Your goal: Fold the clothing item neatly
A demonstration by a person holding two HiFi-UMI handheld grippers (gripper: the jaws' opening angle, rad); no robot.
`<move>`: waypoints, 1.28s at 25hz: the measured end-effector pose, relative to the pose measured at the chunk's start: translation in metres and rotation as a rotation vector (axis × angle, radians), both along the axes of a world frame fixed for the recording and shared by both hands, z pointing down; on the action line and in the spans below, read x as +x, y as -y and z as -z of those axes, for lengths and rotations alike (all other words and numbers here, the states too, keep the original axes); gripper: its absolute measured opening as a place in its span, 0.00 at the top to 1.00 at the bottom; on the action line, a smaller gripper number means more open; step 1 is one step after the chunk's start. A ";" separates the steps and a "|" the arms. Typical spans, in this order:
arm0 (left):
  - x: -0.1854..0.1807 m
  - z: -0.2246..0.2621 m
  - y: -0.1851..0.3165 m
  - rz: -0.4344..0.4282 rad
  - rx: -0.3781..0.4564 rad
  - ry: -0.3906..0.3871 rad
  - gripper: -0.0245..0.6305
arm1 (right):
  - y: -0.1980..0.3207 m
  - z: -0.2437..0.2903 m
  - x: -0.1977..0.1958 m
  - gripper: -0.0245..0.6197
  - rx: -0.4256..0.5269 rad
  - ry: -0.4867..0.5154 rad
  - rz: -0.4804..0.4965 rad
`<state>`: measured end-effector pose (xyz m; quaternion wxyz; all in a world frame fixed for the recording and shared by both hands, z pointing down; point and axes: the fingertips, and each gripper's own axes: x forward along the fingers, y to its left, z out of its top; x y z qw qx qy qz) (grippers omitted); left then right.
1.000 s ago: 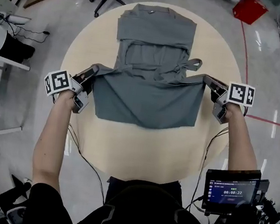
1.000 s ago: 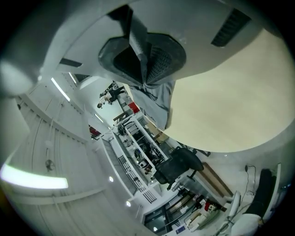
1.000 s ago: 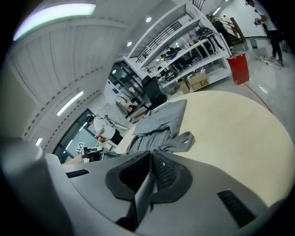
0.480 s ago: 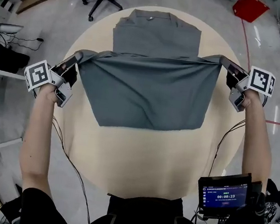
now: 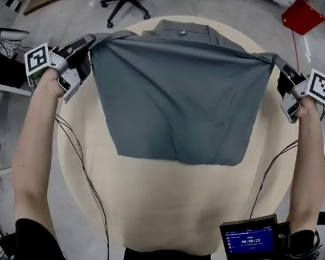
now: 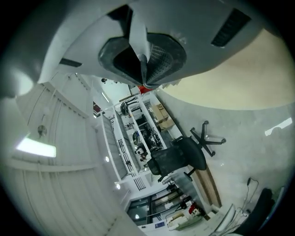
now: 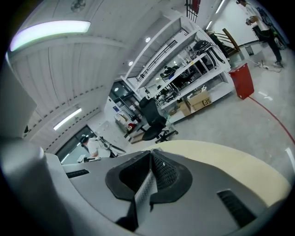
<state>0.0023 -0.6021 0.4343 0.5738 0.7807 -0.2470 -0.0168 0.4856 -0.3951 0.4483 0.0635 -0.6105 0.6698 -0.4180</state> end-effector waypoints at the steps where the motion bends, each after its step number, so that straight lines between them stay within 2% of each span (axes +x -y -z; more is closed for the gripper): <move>1: 0.005 -0.003 0.012 0.014 -0.012 -0.011 0.93 | 0.010 -0.003 0.004 0.93 0.003 0.009 -0.001; 5: 0.025 -0.030 0.051 0.073 -0.075 -0.029 0.93 | 0.042 -0.029 0.026 0.93 -0.005 0.019 -0.021; 8: 0.033 -0.053 0.067 0.109 -0.132 -0.028 0.93 | 0.057 -0.057 0.027 0.93 -0.028 0.027 -0.028; 12: 0.035 -0.083 0.082 0.198 -0.225 -0.046 0.93 | 0.064 -0.080 0.028 0.93 -0.022 0.067 -0.035; 14: 0.036 -0.094 0.087 0.215 -0.232 -0.028 0.93 | 0.068 -0.090 0.032 0.93 -0.032 0.076 -0.042; 18: 0.033 -0.109 0.107 0.237 -0.159 0.033 0.93 | 0.085 -0.113 0.043 0.93 -0.046 0.079 -0.050; 21: 0.031 -0.122 0.110 0.220 -0.089 0.123 0.93 | 0.093 -0.131 0.046 0.93 -0.061 0.095 -0.048; 24: 0.040 -0.124 0.109 0.172 0.064 0.261 0.93 | 0.091 -0.135 0.051 0.93 -0.082 0.090 -0.061; 27: 0.055 -0.108 0.103 0.131 0.198 0.337 0.91 | 0.085 -0.128 0.050 0.93 -0.115 0.056 -0.089; 30: 0.057 -0.105 0.097 0.101 0.238 0.386 0.85 | 0.084 -0.121 0.047 0.93 -0.122 0.020 -0.107; 32: 0.055 -0.107 0.097 0.113 0.227 0.387 0.85 | 0.084 -0.120 0.048 0.93 -0.123 -0.003 -0.114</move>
